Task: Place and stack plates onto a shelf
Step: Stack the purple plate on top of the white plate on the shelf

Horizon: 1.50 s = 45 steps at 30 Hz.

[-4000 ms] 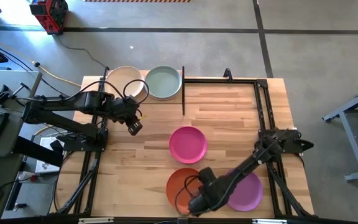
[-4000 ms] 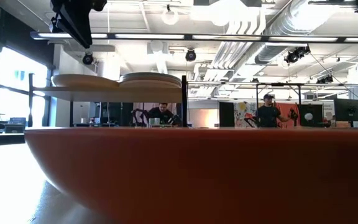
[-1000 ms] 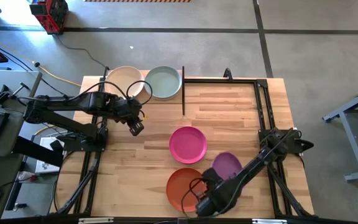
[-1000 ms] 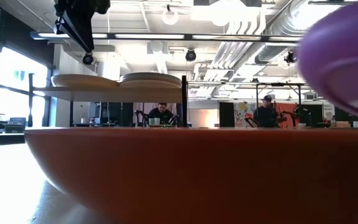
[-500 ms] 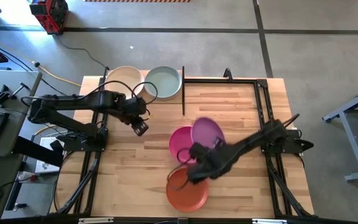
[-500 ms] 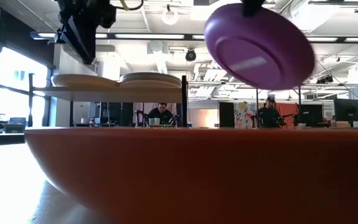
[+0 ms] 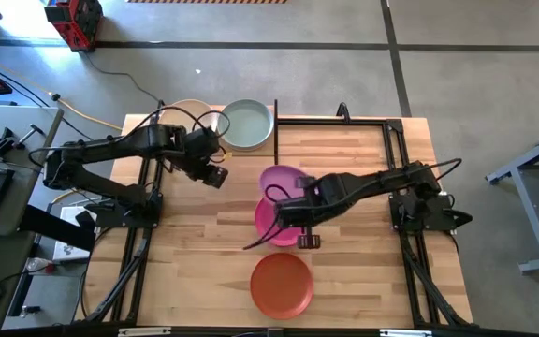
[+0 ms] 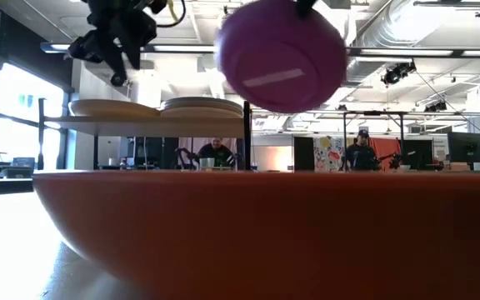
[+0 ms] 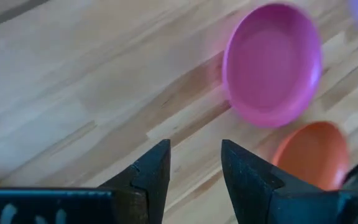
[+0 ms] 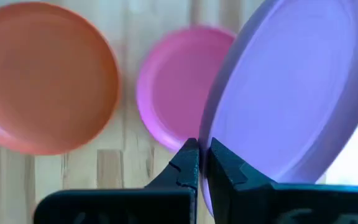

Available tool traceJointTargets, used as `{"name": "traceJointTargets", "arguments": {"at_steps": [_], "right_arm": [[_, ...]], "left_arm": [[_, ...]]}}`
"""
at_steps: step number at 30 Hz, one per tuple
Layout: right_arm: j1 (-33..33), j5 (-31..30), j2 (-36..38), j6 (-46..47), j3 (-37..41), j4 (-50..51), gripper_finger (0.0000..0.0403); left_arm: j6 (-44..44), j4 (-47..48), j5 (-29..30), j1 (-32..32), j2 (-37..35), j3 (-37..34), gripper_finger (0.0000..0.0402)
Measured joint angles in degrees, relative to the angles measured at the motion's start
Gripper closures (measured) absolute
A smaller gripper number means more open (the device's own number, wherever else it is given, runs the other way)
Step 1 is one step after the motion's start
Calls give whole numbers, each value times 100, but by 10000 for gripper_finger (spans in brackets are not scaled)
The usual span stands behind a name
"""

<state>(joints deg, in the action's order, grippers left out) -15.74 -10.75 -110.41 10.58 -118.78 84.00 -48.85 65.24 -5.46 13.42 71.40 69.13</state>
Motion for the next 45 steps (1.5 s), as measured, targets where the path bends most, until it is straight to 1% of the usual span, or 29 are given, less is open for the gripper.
{"name": "traceJointTargets", "arguments": {"at_steps": [4, 7, 10, 19, 24, 32, 40, 45], "right_arm": [[85, 305, 0, -1116, 0, -503, 403], [160, 617, 0, -1689, 0, -661, 403], [213, 635, -2, -2167, 0, -651, 403], [275, 610, -39, -3600, 0, -691, 403], [290, 215, -39, -4098, 0, -720, 403], [479, 178, -39, -4568, 0, -881, 403], [602, -249, -39, -4757, 0, -950, 403], [600, -299, -39, -5014, 0, -1049, 403]], "left_arm": [[-75, -255, -24, 52, 0, 203, 272], [-232, -423, -172, 52, -2, 296, 272], [-427, -591, -303, 49, 0, 303, 273], [-1034, -563, -305, 45, 33, 303, 273], [-1315, -563, -305, 45, 33, 303, 273], [-1564, -563, -318, 43, 33, 303, 273], [-1700, -563, -332, 43, 33, 303, 273], [-1583, -563, -294, 43, 65, 303, 273]]}}
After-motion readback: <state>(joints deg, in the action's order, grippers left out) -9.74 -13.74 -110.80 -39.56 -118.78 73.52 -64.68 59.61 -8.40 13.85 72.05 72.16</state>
